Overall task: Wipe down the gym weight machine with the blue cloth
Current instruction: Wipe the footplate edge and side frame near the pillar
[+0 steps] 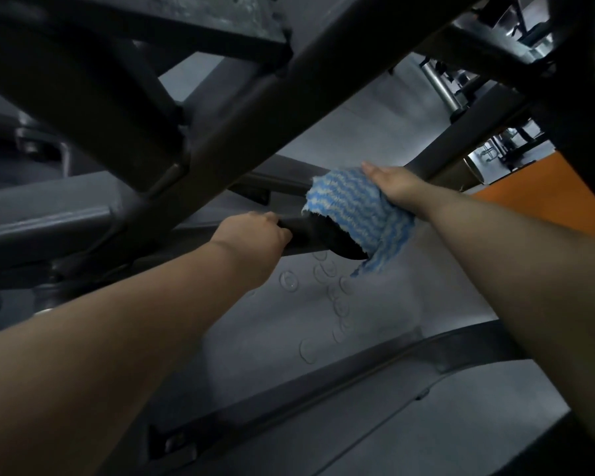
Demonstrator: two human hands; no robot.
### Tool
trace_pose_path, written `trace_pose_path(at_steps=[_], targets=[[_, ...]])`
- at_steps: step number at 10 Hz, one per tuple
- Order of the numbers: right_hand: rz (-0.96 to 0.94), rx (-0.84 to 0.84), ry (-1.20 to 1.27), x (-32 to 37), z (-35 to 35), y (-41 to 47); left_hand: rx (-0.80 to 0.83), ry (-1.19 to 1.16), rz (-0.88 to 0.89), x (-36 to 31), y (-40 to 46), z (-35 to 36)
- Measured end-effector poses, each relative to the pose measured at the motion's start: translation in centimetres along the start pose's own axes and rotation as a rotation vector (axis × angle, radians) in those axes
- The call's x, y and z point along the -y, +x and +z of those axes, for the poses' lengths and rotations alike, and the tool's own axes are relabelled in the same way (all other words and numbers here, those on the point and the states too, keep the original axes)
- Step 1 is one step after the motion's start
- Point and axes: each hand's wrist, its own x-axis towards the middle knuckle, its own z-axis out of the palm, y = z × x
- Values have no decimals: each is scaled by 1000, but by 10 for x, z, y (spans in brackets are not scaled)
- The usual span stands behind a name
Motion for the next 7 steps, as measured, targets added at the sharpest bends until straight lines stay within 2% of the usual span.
trace_pose_path(at_steps=[1,3,4,5,6,7], targets=[[-20,-72,73,-22,5,-10,6,8,2,2,-1,-1],[264,-212,262,-25,23,-28,30,11,2,1,-3,-1],[359,-248,223,-15,32,-35,57,15,2,0,-3,-3],[377,-285,222,-12,41,-49,76,4,0,1,-4,-4],[510,-291,575,9,60,-72,70,-28,8,1,-6,-2],[528,153,-39,16,72,-90,110,-77,2,3,-11,-2]])
